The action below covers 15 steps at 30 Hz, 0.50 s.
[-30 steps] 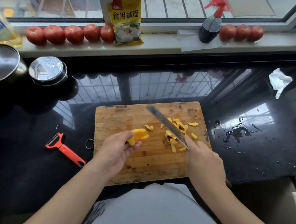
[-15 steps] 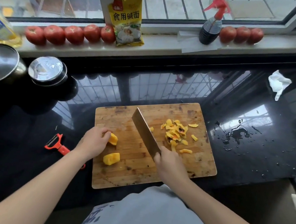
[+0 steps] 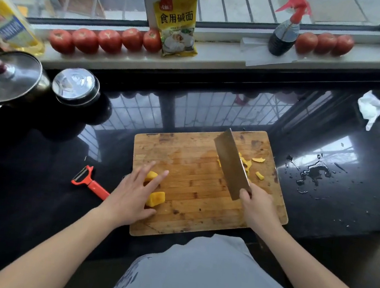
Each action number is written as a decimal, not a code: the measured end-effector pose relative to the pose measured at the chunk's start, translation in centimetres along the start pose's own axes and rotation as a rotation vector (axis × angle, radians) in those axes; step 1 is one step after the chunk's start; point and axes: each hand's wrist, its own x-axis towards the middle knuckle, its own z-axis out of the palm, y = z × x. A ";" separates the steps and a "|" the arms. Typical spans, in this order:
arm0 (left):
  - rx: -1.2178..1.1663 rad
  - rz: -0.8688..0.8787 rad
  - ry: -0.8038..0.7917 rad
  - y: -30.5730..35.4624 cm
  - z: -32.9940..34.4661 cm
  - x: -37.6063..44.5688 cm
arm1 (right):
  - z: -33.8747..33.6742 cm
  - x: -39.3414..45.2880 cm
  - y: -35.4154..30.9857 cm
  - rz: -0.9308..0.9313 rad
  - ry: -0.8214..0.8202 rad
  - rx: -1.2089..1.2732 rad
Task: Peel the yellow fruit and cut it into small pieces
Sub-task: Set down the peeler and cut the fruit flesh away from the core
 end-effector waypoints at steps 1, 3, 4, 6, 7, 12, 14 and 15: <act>0.033 0.009 0.015 -0.2 0.0 0.1 | -0.2 -0.5 -0.1 -0.011 0.010 0.041; 0.023 0.001 0.036 -0.4 0.1 0.4 | -0.5 -1.4 -0.1 -0.025 0.037 0.097; 0.000 -0.006 0.050 -0.5 0.1 0.5 | -0.6 -1.8 0.0 -0.023 0.055 0.104; 0.005 -0.002 0.113 -0.8 0.3 0.8 | -0.7 -2.3 0.1 -0.004 0.086 0.113; 0.034 0.008 0.139 -0.9 0.6 1.0 | -0.7 -2.6 0.2 0.011 0.093 0.128; 0.083 -0.001 0.193 -0.4 2.0 2.3 | -0.7 -3.9 1.1 0.103 0.122 0.197; 0.079 -0.025 0.246 -0.1 2.0 3.2 | -0.9 -4.4 1.7 0.143 0.142 0.208; 0.078 -0.038 0.268 0.0 1.7 3.8 | -1.1 -4.8 1.9 0.162 0.146 0.212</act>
